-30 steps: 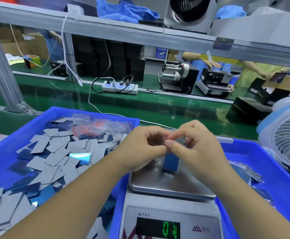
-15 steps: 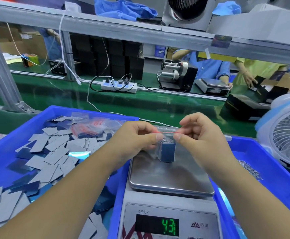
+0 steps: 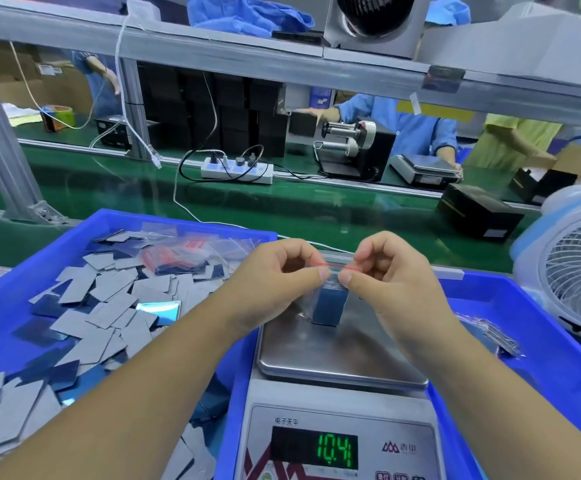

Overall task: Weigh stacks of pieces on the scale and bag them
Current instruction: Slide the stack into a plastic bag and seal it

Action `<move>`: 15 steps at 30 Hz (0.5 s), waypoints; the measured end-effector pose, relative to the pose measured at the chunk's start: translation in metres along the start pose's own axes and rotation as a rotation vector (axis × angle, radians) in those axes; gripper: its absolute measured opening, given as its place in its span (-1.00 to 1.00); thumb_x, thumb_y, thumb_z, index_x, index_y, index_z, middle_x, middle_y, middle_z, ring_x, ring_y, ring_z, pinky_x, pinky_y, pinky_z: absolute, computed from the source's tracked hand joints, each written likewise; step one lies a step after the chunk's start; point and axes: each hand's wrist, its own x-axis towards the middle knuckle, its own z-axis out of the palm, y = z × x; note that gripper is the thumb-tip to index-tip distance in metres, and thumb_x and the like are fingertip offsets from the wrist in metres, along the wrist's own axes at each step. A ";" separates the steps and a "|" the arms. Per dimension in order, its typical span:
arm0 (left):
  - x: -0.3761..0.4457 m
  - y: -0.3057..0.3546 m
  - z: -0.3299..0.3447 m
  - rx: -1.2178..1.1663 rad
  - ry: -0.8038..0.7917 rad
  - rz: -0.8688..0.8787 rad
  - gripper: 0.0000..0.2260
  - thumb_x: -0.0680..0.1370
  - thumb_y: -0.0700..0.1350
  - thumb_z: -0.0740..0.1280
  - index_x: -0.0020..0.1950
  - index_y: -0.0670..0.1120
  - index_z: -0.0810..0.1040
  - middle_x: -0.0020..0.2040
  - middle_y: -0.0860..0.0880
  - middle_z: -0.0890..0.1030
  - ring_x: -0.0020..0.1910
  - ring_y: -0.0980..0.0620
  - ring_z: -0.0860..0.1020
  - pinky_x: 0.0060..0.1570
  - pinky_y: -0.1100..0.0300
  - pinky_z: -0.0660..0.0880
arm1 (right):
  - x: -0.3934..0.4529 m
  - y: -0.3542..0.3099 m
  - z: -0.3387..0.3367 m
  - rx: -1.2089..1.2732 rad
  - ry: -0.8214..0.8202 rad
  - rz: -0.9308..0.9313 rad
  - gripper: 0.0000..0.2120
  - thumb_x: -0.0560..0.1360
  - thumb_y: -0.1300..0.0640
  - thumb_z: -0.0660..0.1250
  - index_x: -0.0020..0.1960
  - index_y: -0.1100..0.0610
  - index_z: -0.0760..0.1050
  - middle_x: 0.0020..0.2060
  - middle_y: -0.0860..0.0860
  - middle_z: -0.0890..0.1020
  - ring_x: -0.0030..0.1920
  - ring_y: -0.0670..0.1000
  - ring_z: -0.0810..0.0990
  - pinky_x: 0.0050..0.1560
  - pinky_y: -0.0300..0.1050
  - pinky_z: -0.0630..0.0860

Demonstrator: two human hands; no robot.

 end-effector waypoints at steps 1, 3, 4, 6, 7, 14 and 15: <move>0.000 -0.001 0.001 0.034 -0.003 0.010 -0.95 0.42 -0.06 0.42 -0.18 -0.01 0.64 -0.26 -0.02 0.58 -0.27 0.04 0.49 -0.19 0.15 0.45 | 0.000 -0.001 0.001 0.004 -0.002 -0.009 -0.70 0.38 0.36 0.48 -0.20 0.00 0.47 -0.39 -0.12 0.58 -0.32 -0.08 0.52 -0.23 -0.21 0.49; -0.001 -0.002 0.002 0.080 -0.001 0.041 -0.92 0.42 -0.05 0.42 -0.15 -0.04 0.63 -0.25 0.00 0.60 -0.26 0.04 0.49 -0.22 0.20 0.44 | -0.001 -0.003 0.001 0.007 -0.021 -0.023 -0.70 0.35 0.32 0.48 -0.24 -0.04 0.47 -0.39 -0.09 0.59 -0.31 -0.06 0.53 -0.22 -0.17 0.51; -0.001 -0.001 0.003 0.088 0.003 0.060 -0.92 0.43 -0.06 0.42 -0.16 -0.06 0.63 -0.25 0.01 0.60 -0.26 0.03 0.49 -0.23 0.20 0.43 | -0.001 -0.004 0.000 0.002 -0.032 -0.032 -0.68 0.36 0.34 0.48 -0.25 -0.05 0.47 -0.38 -0.07 0.59 -0.30 -0.04 0.55 -0.21 -0.14 0.52; -0.001 0.001 0.002 0.080 0.004 0.089 -0.95 0.42 -0.08 0.42 -0.20 -0.04 0.63 -0.25 0.01 0.60 -0.25 0.02 0.48 -0.21 0.16 0.41 | -0.001 -0.007 -0.003 -0.017 -0.049 -0.053 -0.63 0.37 0.40 0.48 -0.25 -0.04 0.45 -0.36 -0.03 0.61 -0.28 0.02 0.58 -0.20 -0.08 0.53; -0.001 0.003 0.001 0.064 0.000 0.096 -0.97 0.42 -0.09 0.43 -0.22 -0.01 0.63 -0.25 0.00 0.60 -0.23 0.01 0.48 -0.18 0.14 0.41 | -0.001 -0.008 -0.005 -0.023 -0.058 -0.063 -0.63 0.37 0.42 0.47 -0.25 -0.01 0.44 -0.36 -0.01 0.63 -0.29 0.02 0.59 -0.21 -0.10 0.53; 0.000 0.005 -0.014 -0.031 -0.077 0.067 -0.90 0.39 -0.18 0.47 -0.28 0.01 0.70 -0.28 0.01 0.65 -0.26 0.10 0.58 -0.14 0.28 0.52 | 0.000 -0.016 -0.015 0.024 -0.102 -0.044 -0.66 0.30 0.35 0.50 -0.26 0.05 0.37 -0.38 -0.01 0.63 -0.32 -0.02 0.55 -0.26 -0.19 0.49; 0.000 0.006 -0.015 -0.029 -0.082 0.056 -0.91 0.38 -0.18 0.47 -0.28 0.01 0.70 -0.29 0.00 0.66 -0.26 0.10 0.59 -0.14 0.29 0.52 | 0.000 -0.018 -0.016 0.039 -0.109 -0.032 -0.68 0.28 0.31 0.49 -0.28 0.02 0.38 -0.39 -0.01 0.62 -0.33 -0.02 0.54 -0.26 -0.20 0.48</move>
